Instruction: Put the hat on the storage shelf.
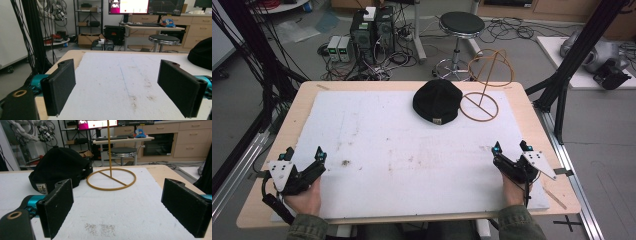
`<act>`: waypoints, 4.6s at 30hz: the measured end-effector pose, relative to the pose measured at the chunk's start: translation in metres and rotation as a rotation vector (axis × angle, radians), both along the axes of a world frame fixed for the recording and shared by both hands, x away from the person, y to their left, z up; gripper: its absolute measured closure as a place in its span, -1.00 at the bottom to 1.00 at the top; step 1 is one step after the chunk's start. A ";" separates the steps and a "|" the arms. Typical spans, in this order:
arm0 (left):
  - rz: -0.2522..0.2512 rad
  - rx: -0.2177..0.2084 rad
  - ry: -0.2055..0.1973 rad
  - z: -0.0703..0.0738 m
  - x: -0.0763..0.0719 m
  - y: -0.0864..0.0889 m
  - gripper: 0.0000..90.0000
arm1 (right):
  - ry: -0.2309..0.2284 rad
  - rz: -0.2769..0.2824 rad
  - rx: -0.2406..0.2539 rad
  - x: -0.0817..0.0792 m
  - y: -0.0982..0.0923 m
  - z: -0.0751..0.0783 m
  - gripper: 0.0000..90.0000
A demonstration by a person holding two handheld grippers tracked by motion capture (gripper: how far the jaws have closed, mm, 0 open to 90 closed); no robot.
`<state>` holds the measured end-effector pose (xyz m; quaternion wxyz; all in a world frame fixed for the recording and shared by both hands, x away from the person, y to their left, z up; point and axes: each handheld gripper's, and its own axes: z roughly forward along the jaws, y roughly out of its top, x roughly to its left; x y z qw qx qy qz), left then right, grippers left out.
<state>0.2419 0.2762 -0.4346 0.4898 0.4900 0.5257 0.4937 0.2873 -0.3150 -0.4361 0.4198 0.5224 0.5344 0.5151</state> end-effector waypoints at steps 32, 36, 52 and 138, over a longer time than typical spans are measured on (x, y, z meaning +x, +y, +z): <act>-0.056 0.022 -0.011 0.018 0.002 0.001 -0.67 | 0.013 -0.024 0.026 -0.001 -0.003 -0.001 -0.78; -0.092 0.012 0.004 0.024 0.006 0.002 -0.67 | 0.015 -0.021 0.016 0.000 -0.003 -0.002 -0.78; -0.244 0.045 0.107 0.081 0.055 -0.005 -0.67 | 0.019 0.002 -0.007 -0.001 0.003 -0.001 -0.78; -0.525 0.130 0.505 0.057 0.266 -0.297 -0.64 | 0.029 0.036 -0.064 0.007 0.011 0.002 -0.78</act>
